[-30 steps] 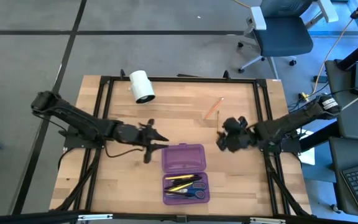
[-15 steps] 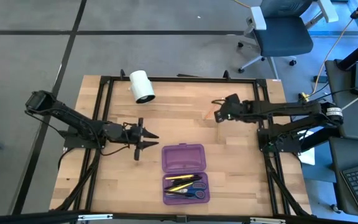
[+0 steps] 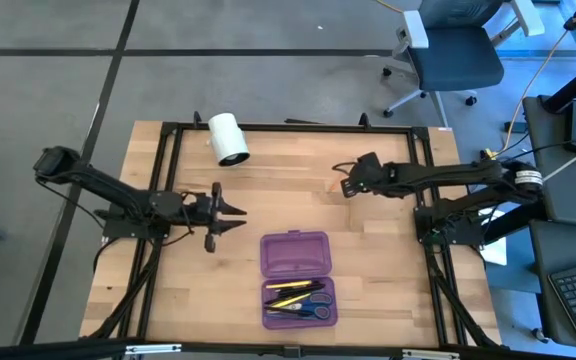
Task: Pick & place school supplies into a supply box
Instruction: Put the yellow pencil into the purple supply box
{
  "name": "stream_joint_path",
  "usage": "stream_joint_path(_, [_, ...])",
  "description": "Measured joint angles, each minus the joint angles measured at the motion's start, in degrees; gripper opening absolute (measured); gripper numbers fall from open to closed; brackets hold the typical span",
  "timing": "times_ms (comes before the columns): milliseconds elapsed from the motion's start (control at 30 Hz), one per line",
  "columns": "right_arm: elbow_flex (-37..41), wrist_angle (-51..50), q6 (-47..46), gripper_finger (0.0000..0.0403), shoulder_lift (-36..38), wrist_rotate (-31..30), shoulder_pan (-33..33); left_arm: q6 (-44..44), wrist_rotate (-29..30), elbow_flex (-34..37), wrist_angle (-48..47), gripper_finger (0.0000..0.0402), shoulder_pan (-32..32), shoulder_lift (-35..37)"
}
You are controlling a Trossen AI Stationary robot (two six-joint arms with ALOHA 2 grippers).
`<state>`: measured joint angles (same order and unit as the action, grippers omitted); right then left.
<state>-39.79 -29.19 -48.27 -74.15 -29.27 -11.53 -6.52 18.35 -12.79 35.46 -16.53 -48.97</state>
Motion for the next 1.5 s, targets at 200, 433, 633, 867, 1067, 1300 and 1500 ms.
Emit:
stream_joint_path(200, [0.96,5.54,-1.61,0.0193,-5.26,0.67,-0.02,1.87,0.22,4.79,0.12,0.0111,0.87,8.83])
stream_joint_path(433, [0.96,6.75,-2.46,0.0193,-10.27,0.92,-1.41,2.82,3.29,8.02,-0.37,0.0107,2.08,17.04])
stream_joint_path(633, [0.96,7.97,-2.57,0.0193,-14.11,0.65,-2.75,2.82,5.12,8.6,-0.85,0.0111,2.08,18.39])
stream_joint_path(867, [0.96,10.67,-2.62,0.0193,-17.22,2.44,-4.43,2.82,5.07,8.6,-1.21,0.0107,2.08,18.39])
stream_joint_path(1067, [0.78,11.87,-2.6,0.0176,-19.04,3.52,-5.35,2.82,5.09,8.6,-2.41,0.011,2.08,18.36])
stream_joint_path(1300, [0.72,12.04,-2.49,0.0106,-19.46,3.54,-5.4,2.82,5.09,8.62,-2.76,0.0108,2.08,18.36])
stream_joint_path(1500, [0.74,11.49,-1.5,0.0055,-19.5,3.93,-5.46,2.72,5.03,8.62,-4.07,0.0108,2.08,18.36])
